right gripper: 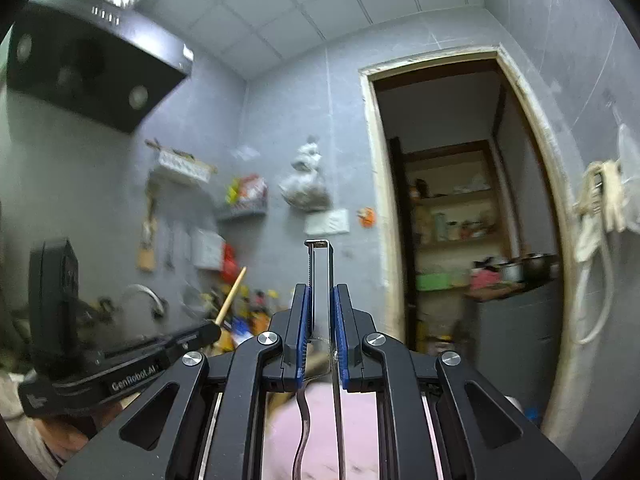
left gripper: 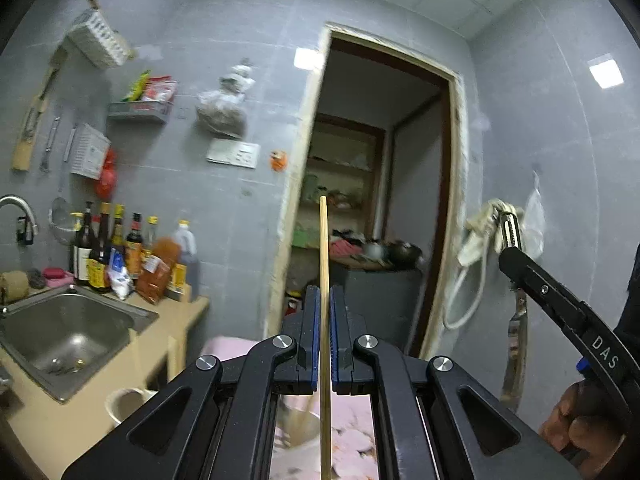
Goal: Organize utensils
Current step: 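Lift the peeler with the right tool while the left tool lifts the chopstick over the caddy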
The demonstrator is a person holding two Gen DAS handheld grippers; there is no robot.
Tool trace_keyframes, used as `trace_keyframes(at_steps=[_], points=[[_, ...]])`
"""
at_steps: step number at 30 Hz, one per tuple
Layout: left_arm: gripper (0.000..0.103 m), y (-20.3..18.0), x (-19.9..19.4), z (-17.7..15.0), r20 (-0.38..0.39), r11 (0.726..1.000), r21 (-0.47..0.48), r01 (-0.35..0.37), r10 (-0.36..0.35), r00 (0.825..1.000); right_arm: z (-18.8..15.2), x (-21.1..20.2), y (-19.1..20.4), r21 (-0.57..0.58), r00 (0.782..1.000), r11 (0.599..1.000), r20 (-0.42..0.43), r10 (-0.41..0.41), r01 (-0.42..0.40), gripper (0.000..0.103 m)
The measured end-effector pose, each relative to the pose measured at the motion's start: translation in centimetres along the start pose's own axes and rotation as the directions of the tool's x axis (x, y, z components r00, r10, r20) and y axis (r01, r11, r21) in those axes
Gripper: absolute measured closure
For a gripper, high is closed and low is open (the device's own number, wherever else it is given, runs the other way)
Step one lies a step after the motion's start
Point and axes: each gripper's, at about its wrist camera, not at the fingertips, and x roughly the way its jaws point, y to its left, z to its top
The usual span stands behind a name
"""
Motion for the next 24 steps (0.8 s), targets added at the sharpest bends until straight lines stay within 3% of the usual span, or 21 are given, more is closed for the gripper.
trace_keyframes(at_steps=[6,12,15,19,24], points=[[0.101,5.5,-0.4,1.6,0.051,0.995,-0.084,-0.045,0.050,0.997,-0.3,4.0,1.2,0.095,0.994,0.991,0.076,0.083,-0.090,0.093],[0.101,10.9,-0.4,1.4,0.107,0.978,-0.199,-0.068,0.091,0.990,-2.1,7.0,2.1,0.158,0.989,0.982,0.124,0.084,-0.103,0.093],[0.101,12.7,-0.2,1.0,0.118,0.961,-0.261,-0.090,0.124,0.985,-3.5,7.9,2.2,0.181,0.989,0.978,0.126,0.080,-0.102,0.093],[0.101,14.5,-0.3,-0.2,0.144,0.934,-0.318,-0.161,0.215,0.966,-5.1,8.5,2.2,0.180,0.990,0.978,0.104,0.092,-0.109,0.093],[0.101,15.7,-0.3,-1.2,0.120,0.902,-0.365,-0.231,0.292,0.949,-6.6,9.5,1.8,0.193,0.992,0.973,0.057,0.114,-0.123,0.093]])
